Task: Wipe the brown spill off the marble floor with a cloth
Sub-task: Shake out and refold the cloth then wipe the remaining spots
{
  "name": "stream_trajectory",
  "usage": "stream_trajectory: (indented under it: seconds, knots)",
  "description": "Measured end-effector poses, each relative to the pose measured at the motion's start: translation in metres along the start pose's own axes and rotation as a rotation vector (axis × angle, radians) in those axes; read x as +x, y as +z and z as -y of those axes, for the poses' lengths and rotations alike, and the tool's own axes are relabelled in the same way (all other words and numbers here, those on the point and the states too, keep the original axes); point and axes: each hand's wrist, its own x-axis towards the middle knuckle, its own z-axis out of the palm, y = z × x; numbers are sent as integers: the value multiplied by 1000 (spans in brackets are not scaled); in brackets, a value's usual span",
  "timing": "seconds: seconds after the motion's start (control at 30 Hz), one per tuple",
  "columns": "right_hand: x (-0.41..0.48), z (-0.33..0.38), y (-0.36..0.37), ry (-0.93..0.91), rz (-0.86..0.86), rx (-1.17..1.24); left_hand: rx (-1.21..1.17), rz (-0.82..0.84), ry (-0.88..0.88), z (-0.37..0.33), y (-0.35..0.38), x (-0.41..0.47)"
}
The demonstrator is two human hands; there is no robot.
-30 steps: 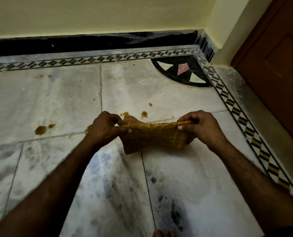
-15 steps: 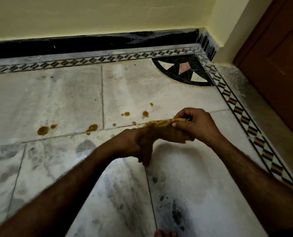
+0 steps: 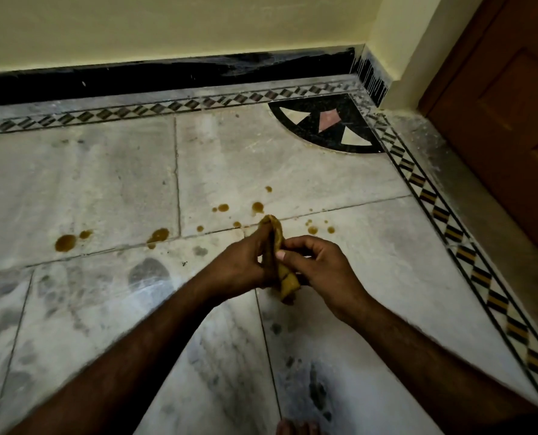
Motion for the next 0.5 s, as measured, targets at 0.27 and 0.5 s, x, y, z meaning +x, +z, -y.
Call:
stream_trajectory:
  seconds: [0.27,0.5]
  knots:
    - [-5,-3,-12,59,53,-174,205,141,-39,-11,35,0]
    - [5,10,-37,-89,-103,-388,-377,22,22,0,23,2]
